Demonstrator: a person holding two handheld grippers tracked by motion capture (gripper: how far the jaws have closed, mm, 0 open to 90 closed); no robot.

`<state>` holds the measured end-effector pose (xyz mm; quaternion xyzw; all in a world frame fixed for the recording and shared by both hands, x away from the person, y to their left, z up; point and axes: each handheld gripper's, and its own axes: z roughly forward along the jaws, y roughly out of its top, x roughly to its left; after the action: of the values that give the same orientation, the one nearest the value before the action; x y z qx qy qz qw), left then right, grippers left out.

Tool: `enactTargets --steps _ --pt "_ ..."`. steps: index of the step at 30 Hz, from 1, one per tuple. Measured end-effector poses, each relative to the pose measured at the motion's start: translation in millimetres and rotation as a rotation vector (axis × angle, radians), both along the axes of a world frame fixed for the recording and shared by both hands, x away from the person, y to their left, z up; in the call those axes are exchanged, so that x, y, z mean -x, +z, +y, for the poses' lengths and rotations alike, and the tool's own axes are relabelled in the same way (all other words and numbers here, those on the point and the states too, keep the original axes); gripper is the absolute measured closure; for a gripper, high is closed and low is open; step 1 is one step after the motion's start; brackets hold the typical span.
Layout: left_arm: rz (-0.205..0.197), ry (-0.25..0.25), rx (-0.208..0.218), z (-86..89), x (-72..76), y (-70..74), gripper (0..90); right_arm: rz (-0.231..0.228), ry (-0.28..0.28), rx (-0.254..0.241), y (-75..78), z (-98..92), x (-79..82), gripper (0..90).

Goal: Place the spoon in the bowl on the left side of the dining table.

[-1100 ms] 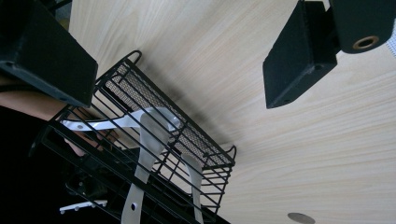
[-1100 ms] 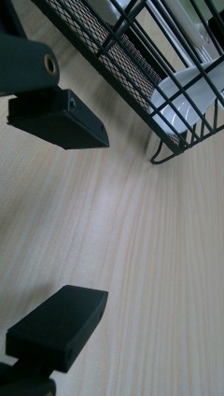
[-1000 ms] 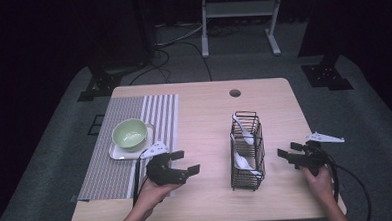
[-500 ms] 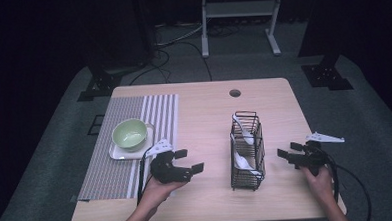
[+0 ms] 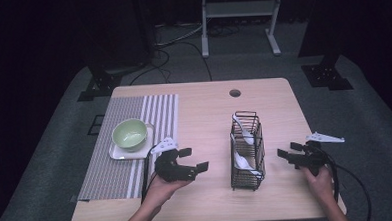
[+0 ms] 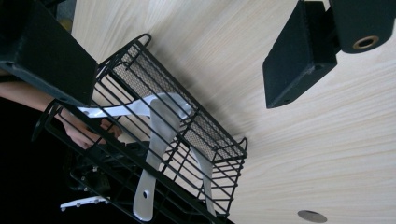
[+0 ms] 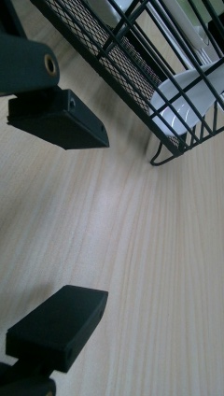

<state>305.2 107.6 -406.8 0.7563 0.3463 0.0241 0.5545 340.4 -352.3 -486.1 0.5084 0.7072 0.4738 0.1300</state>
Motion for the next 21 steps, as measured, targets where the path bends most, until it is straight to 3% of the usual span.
enactTargets --steps 21 --pt "-0.015 -0.032 0.009 -21.3 -0.7 9.4 9.2 -0.003 0.002 0.001 0.1 0.1 0.2 20.7"
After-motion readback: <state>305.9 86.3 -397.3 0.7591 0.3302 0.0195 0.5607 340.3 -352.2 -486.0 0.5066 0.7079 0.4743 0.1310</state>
